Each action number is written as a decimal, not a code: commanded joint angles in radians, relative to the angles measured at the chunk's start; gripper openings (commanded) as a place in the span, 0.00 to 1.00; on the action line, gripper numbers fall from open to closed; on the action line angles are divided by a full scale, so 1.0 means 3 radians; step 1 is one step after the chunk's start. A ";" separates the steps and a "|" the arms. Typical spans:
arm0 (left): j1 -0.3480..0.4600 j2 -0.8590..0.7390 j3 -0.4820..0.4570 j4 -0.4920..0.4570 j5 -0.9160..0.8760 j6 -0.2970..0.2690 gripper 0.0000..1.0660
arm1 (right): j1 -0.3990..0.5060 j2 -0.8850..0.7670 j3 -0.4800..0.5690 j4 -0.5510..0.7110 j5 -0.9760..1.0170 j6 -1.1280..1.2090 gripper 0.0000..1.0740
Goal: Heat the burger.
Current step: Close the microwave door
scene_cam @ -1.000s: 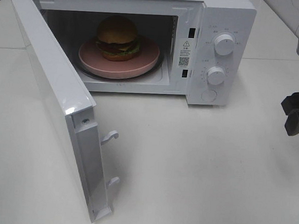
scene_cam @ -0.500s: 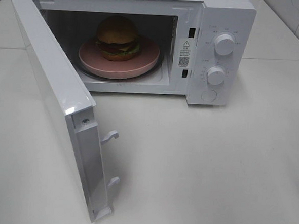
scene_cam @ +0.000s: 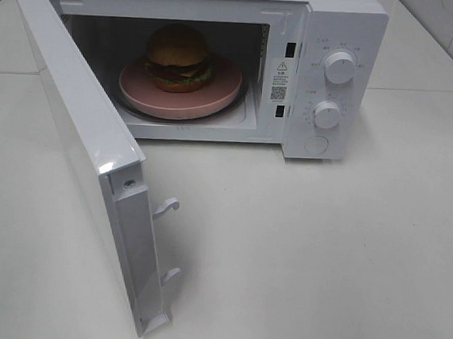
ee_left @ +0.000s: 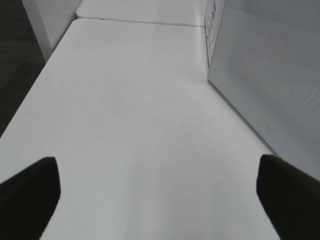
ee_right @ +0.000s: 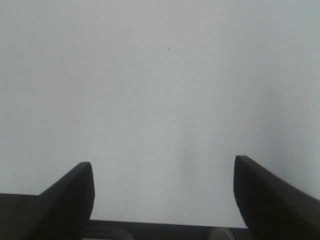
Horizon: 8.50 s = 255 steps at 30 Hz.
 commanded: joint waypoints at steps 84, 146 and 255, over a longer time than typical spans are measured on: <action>0.0010 -0.0027 -0.0003 -0.0023 -0.0003 -0.0003 0.96 | -0.0177 -0.2433 0.0440 0.0100 0.0050 -0.0037 0.64; 0.0010 0.1937 0.1000 -0.0047 -0.4257 -0.0217 0.00 | -0.0177 -0.2433 0.0440 0.0097 0.0050 -0.0033 0.42; -0.1133 0.5773 -0.0637 0.0763 -0.6163 -0.0677 0.00 | -0.0177 -0.2433 0.0440 0.0097 0.0050 -0.0027 0.42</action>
